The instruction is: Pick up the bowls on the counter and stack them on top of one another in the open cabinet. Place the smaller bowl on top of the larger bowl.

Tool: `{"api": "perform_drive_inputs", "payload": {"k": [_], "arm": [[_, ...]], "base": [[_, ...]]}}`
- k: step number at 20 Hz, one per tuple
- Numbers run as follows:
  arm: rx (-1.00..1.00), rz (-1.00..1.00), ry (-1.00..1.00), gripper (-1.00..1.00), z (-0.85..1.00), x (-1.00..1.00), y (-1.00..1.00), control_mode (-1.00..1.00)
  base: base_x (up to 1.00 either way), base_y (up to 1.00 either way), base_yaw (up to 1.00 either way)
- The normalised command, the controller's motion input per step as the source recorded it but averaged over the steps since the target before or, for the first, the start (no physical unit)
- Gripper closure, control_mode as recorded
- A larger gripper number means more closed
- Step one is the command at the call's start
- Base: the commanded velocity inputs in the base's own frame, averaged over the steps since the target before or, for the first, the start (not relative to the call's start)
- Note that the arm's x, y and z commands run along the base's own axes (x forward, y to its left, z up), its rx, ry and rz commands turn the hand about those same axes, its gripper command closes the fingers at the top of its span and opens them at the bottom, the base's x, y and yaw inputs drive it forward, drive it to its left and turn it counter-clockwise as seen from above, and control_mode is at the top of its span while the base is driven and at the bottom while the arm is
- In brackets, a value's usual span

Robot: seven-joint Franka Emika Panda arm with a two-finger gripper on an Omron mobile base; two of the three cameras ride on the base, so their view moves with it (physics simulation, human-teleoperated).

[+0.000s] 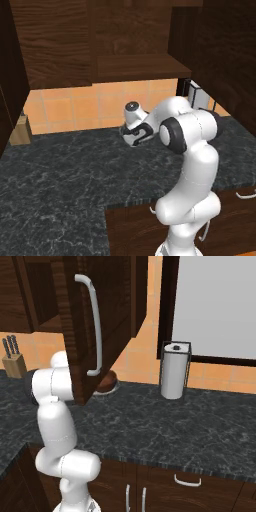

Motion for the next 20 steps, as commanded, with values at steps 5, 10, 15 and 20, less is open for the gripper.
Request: {"api": "perform_drive_inputs", "payload": {"k": [5, 10, 15, 20], "arm": [[0.0, 0.0, 0.0, -1.0, -0.08, 0.27, 0.04, -1.0], [0.0, 0.0, -0.02, -1.0, 0.35, -0.19, 0.0, -1.0], [0.0, 0.0, 0.0, -1.0, 0.05, -0.23, 0.0, -1.0], [0.0, 0.03, 0.0, -1.0, -0.35, -0.07, 0.02, -1.0]], "base": [[0.0, 0.0, 0.0], [0.0, 0.0, 0.0], [0.0, 0.0, 0.0], [0.0, 0.0, 0.0]]}}
